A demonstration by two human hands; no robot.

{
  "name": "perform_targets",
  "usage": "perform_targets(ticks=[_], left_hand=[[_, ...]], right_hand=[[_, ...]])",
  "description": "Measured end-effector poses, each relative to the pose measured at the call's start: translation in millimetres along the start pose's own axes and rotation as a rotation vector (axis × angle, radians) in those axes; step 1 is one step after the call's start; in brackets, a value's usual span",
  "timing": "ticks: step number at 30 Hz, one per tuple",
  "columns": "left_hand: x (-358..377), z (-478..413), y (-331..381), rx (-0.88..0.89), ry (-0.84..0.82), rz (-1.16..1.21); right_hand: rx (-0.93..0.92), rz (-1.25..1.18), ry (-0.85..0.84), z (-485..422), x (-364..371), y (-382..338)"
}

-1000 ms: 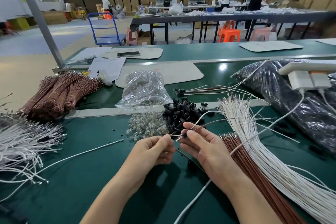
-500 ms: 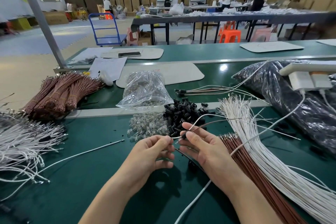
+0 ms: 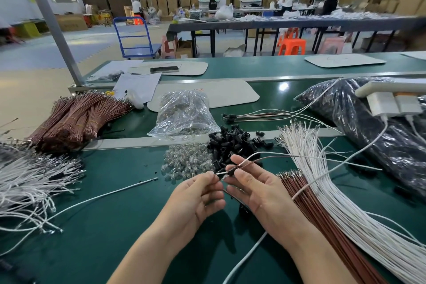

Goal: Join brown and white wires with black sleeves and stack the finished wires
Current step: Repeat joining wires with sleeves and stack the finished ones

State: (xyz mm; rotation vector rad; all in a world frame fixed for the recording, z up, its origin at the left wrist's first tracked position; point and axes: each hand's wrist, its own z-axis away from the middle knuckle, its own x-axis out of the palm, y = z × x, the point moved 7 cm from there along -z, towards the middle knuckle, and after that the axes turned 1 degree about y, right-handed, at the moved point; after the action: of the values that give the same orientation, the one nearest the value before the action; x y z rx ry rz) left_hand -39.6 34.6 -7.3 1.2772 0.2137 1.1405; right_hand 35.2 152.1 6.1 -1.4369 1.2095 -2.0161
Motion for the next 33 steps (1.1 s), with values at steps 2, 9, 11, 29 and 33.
perform_targets(ticks=[2,9,11,29,33], left_hand=[[-0.5,-0.6,-0.2,0.007,0.013,0.044],[2.0,-0.4,-9.6,-0.080,0.046,0.098],[1.8,-0.9,-11.5,-0.107,0.043,0.101],[9.2,17.5,15.7,0.563,0.074,-0.576],[7.2,11.7,12.9,0.513,0.077,-0.526]], right_hand=[[0.001,-0.011,0.003,0.1,0.1,-0.1],[-0.014,0.012,-0.042,0.0,4.7,0.3],[-0.013,0.033,-0.051,-0.3,4.2,0.0],[-0.020,-0.054,0.110,-5.9,-10.9,5.0],[-0.023,-0.026,0.079,-5.0,-6.4,6.6]])
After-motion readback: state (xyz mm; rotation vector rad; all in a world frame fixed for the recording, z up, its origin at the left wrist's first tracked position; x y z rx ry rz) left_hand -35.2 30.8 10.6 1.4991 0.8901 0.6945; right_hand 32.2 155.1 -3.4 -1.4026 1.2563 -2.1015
